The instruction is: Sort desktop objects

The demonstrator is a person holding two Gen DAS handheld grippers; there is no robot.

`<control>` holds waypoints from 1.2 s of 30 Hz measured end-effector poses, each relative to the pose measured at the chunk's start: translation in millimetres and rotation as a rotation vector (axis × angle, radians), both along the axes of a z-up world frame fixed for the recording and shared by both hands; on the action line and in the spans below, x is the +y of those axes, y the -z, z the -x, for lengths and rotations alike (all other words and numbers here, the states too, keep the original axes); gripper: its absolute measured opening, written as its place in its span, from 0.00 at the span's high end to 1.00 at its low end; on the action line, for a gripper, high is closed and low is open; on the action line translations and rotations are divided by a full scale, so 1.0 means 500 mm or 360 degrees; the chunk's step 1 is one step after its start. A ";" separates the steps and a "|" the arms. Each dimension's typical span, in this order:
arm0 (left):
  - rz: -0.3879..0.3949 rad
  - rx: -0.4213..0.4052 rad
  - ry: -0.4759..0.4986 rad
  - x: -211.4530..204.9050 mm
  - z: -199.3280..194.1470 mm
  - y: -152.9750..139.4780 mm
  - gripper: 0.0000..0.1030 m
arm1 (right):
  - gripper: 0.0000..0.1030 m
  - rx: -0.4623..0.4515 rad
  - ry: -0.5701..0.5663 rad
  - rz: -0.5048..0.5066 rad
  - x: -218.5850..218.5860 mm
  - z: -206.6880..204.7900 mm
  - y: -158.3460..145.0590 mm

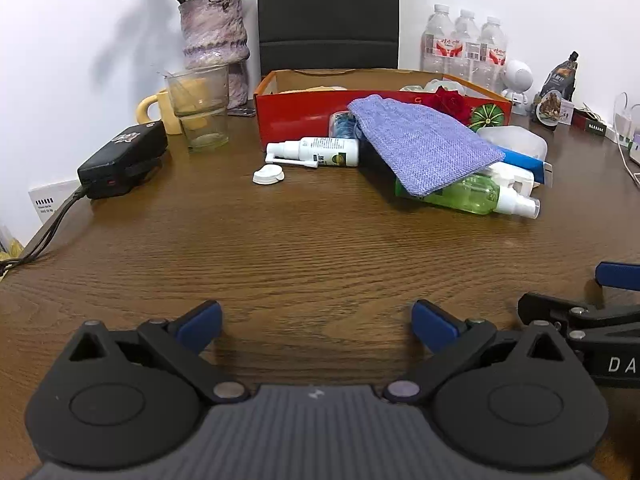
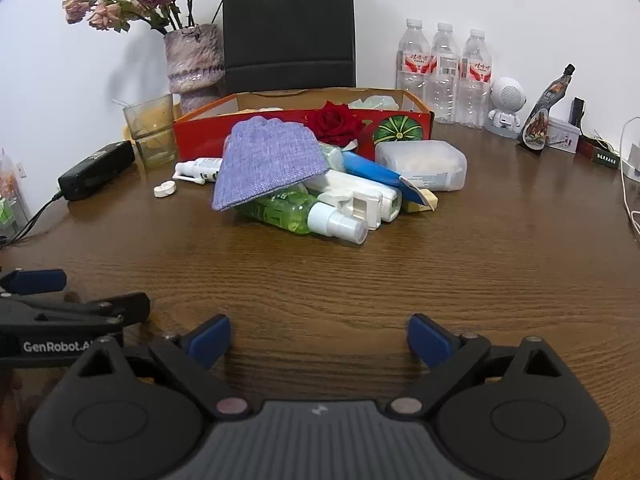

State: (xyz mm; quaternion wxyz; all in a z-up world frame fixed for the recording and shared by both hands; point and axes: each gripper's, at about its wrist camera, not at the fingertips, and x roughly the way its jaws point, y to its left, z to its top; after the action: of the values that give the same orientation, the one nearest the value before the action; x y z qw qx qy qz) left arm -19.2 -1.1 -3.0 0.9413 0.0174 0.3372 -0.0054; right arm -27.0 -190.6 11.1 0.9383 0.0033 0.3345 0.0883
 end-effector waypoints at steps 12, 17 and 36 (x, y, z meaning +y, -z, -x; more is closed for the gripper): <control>0.0039 0.0018 -0.0004 0.006 -0.003 0.001 0.00 | 0.00 0.0026 0.0024 0.0066 0.011 -0.006 0.003; 0.0039 0.0018 -0.0004 0.007 -0.003 0.001 0.00 | 0.00 0.0027 0.0024 0.0066 0.012 -0.007 0.003; 0.0040 0.0019 -0.0006 0.007 -0.003 0.001 0.00 | 0.00 0.0026 0.0025 0.0066 0.011 -0.006 0.003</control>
State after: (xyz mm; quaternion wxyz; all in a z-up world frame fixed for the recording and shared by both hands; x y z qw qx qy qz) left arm -17.5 2.4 -3.4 0.9393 0.0049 0.3428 -0.0079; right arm -23.8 -185.0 9.4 0.9360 -0.0127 0.3439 0.0740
